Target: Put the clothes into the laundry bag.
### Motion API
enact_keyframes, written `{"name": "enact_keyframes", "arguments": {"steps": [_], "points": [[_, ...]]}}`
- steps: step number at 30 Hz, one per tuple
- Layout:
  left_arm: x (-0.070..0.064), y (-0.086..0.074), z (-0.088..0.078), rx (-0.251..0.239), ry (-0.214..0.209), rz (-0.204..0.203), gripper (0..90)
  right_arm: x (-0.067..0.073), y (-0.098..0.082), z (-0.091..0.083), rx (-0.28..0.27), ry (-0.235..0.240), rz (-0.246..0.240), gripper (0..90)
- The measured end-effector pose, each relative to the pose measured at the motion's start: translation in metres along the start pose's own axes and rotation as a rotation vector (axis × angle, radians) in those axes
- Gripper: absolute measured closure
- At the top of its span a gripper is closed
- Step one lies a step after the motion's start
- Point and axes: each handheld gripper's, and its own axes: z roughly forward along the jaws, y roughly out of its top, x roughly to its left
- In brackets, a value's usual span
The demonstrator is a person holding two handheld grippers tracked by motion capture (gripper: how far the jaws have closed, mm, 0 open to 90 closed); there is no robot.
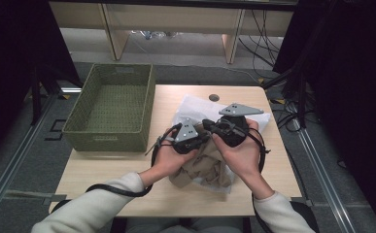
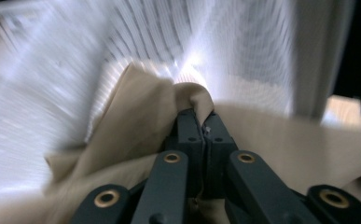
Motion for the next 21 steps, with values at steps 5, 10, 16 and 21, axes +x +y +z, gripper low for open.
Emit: {"name": "enact_keyframes", "arguments": {"steps": [5,10,16,21], "points": [[-0.002,-0.001,-0.002,0.0,-0.037,0.016,72.0,-0.011,-0.003,0.002,0.018,-0.034,0.001,90.0],[-0.006,0.01,-0.025,0.01,-0.069,0.067,48.8,-0.016,-0.005,0.001,0.027,-0.032,0.023,90.0],[-0.005,0.012,-0.059,0.025,-0.057,0.103,33.1,-0.016,-0.005,0.001,0.033,-0.039,0.023,90.0],[0.006,-0.003,-0.081,0.085,-0.029,0.087,24.6,-0.015,-0.005,0.002,0.034,-0.043,0.019,90.0]]}}
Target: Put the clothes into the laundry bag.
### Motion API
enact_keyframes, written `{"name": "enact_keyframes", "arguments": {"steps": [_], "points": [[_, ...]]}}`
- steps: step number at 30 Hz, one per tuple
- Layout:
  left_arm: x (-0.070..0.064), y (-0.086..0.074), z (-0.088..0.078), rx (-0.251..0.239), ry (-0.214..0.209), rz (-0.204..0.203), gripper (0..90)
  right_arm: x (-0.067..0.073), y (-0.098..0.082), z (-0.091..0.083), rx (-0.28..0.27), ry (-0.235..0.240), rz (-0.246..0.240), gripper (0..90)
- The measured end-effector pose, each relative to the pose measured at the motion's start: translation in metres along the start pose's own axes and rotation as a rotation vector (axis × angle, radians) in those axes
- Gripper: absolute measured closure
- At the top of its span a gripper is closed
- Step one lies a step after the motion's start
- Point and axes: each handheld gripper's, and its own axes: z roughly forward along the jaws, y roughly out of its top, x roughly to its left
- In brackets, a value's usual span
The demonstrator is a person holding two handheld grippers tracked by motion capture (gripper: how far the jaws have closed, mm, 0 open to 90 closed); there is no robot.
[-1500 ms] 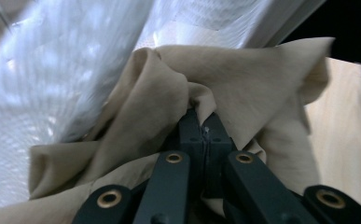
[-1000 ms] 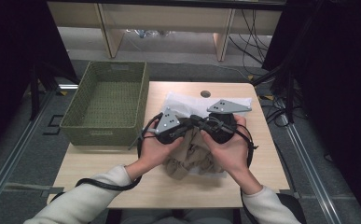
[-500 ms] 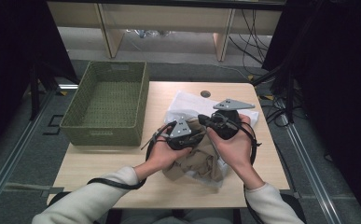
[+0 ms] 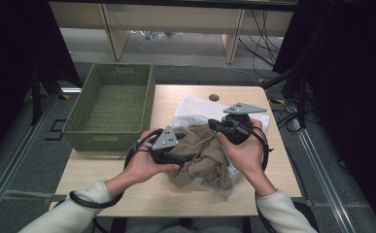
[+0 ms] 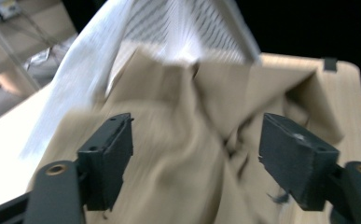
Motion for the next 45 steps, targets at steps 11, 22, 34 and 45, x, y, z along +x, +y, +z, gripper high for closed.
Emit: {"name": "enact_keyframes", "arguments": {"steps": [11,22,34,45], "points": [[0.009,-0.044,0.012,0.179,-0.046,-0.062,15.2,0.004,0.001,0.003,0.018,0.011,-0.008,90.0],[-0.011,-0.054,0.049,0.339,-0.007,0.11,21.9,0.004,-0.001,0.006,0.03,0.015,-0.016,90.0],[-0.014,-0.047,0.049,0.324,-0.01,0.033,76.0,0.005,-0.002,0.008,0.035,0.019,-0.019,90.0],[-0.016,-0.001,0.007,0.095,-0.048,-0.124,78.4,0.006,0.0,0.003,0.015,0.018,-0.021,90.0]]}}
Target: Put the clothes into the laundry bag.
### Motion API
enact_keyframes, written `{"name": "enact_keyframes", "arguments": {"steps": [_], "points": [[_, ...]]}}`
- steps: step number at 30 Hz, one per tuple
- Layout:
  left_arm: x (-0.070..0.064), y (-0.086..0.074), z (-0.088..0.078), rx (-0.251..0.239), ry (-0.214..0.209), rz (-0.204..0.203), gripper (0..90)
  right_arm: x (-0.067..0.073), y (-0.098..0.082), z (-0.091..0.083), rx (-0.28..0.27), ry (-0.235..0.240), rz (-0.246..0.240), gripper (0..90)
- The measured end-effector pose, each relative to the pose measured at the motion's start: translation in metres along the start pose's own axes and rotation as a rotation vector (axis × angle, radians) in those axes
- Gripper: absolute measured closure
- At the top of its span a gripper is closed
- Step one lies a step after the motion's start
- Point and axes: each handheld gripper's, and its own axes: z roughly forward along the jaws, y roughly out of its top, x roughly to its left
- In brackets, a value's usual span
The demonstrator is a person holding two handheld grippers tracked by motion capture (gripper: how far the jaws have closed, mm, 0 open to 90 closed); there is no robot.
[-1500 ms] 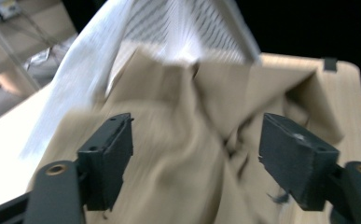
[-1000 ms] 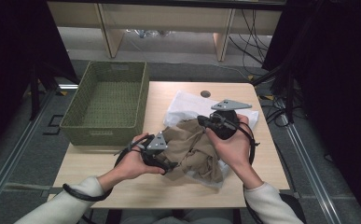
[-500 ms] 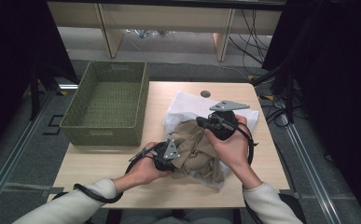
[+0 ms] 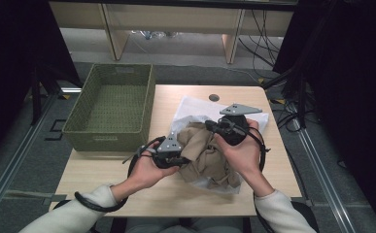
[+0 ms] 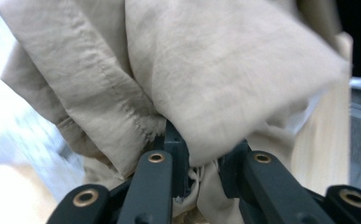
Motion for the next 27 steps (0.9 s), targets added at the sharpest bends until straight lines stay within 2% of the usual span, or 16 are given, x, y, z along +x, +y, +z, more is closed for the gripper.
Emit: {"name": "enact_keyframes", "arguments": {"steps": [2,3,4,5,6,7,10,15,22,24,25,26,27], "points": [[-0.001,0.007,-0.008,-0.023,-0.002,0.024,78.9,0.001,0.0,0.0,-0.004,0.002,-0.002,90.0],[-0.003,0.01,-0.011,-0.032,0.003,0.021,79.0,0.002,0.0,0.001,-0.016,-0.004,-0.018,90.0],[-0.004,0.012,-0.014,-0.042,0.005,0.025,79.2,0.003,0.0,0.001,-0.014,0.009,-0.001,90.0],[-0.004,0.013,-0.015,-0.054,0.002,0.033,79.3,0.003,0.001,0.001,-0.011,0.014,-0.022,90.0],[-0.006,0.014,-0.017,-0.054,0.01,0.039,79.4,0.004,0.001,0.0,-0.004,0.008,-0.006,90.0],[-0.007,0.015,-0.018,-0.06,0.012,0.034,79.5,0.004,0.001,0.001,-0.013,0.012,-0.029,90.0],[-0.008,0.02,-0.023,-0.077,0.023,0.051,79.9,0.006,0.001,0.0,-0.011,0.017,-0.014,90.0],[-0.01,0.032,-0.032,-0.12,0.045,0.087,81.2,0.008,0.002,-0.001,-0.025,0.027,-0.02,90.0],[-0.006,0.04,-0.022,-0.092,0.059,0.113,81.9,0.008,0.002,-0.001,-0.014,0.032,-0.021,90.0],[-0.004,0.046,-0.02,-0.089,0.068,0.119,82.1,0.005,0.001,0.001,-0.011,0.034,-0.007,90.0],[-0.004,0.049,-0.021,-0.09,0.067,0.137,82.3,0.005,0.001,0.001,-0.005,0.031,0.01,90.0],[-0.005,0.051,-0.021,-0.093,0.066,0.136,82.6,0.003,0.001,0.002,-0.028,0.036,-0.014,90.0],[-0.005,0.053,-0.023,-0.092,0.067,0.143,82.8,0.004,0.001,0.0,-0.015,0.028,0.005,90.0]]}}
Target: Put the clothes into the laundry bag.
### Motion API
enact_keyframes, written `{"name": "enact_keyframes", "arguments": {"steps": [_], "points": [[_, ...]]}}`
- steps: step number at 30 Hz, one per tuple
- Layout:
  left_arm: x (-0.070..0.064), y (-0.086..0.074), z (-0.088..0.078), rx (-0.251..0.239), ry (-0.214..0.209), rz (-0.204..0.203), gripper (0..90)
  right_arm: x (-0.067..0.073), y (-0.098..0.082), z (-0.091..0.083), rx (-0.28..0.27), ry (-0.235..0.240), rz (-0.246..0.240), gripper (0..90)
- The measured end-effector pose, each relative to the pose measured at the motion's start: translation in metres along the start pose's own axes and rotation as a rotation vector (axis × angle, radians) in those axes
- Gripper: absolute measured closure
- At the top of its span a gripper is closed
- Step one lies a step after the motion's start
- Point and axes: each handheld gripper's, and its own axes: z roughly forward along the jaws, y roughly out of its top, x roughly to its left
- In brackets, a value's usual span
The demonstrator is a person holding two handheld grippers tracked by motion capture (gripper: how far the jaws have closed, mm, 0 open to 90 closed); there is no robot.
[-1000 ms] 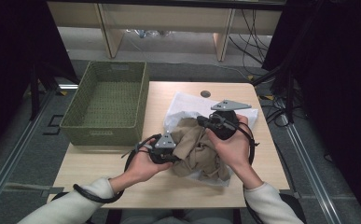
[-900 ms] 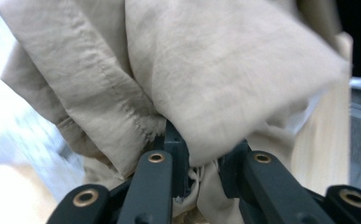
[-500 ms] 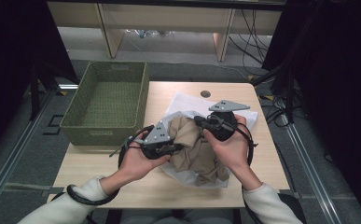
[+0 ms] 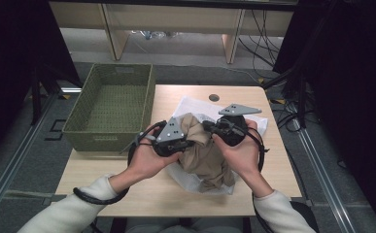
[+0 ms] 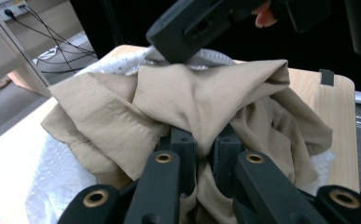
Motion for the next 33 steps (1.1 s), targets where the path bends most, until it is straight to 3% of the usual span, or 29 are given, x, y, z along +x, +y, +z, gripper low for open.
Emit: {"name": "enact_keyframes", "arguments": {"steps": [5,7,8,11,13,14,15,18,20,21,24,25,26,28,31,33], "points": [[0.001,0.008,-0.016,-0.022,0.035,0.004,83.0,0.0,0.005,-0.009,-0.05,0.007,-0.004,90.0],[0.001,0.011,-0.022,-0.029,0.035,0.014,83.0,0.001,0.006,-0.012,-0.05,0.007,0.0,90.0],[0.0,0.013,-0.026,-0.029,0.057,0.015,83.1,0.002,0.007,-0.014,-0.048,0.008,0.003,90.0],[-0.002,0.017,-0.027,-0.001,0.105,0.064,83.3,0.004,0.007,-0.012,-0.057,0.015,-0.014,90.0],[-0.003,0.015,-0.013,0.087,0.111,0.137,83.3,0.005,0.007,-0.01,-0.05,0.016,-0.015,90.0],[-0.002,0.013,-0.005,0.106,0.114,0.162,83.3,0.004,0.005,-0.007,-0.048,0.013,-0.006,90.0],[-0.002,0.009,0.007,0.159,0.112,0.182,83.3,0.002,0.005,-0.006,-0.035,0.017,-0.014,90.0],[0.0,-0.007,0.046,0.205,0.071,0.162,83.2,-0.003,-0.001,0.001,-0.003,0.005,0.011,90.0],[0.001,-0.015,0.067,0.217,0.057,0.153,83.2,-0.005,-0.003,0.003,0.015,0.0,0.035,90.0],[0.002,-0.018,0.075,0.222,0.055,0.144,83.2,-0.009,-0.004,0.005,0.005,0.004,0.011,90.0],[0.005,-0.024,0.091,0.232,0.048,0.144,82.9,-0.013,-0.005,0.004,0.017,-0.01,0.033,90.0],[0.006,-0.025,0.095,0.224,0.056,0.125,82.9,-0.014,-0.005,0.004,0.018,-0.012,0.049,90.0],[0.007,-0.025,0.099,0.213,0.055,0.116,82.8,-0.015,-0.005,0.004,0.012,-0.011,0.025,90.0],[0.008,-0.027,0.103,0.191,0.068,0.088,82.5,-0.015,-0.005,0.004,0.022,-0.016,0.055,90.0],[0.011,-0.03,0.107,0.211,0.063,0.122,81.8,-0.017,-0.006,0.005,0.024,-0.02,0.037,90.0],[0.013,-0.034,0.109,0.197,0.07,0.105,81.3,-0.018,-0.006,0.006,0.017,-0.019,0.048,90.0]]}}
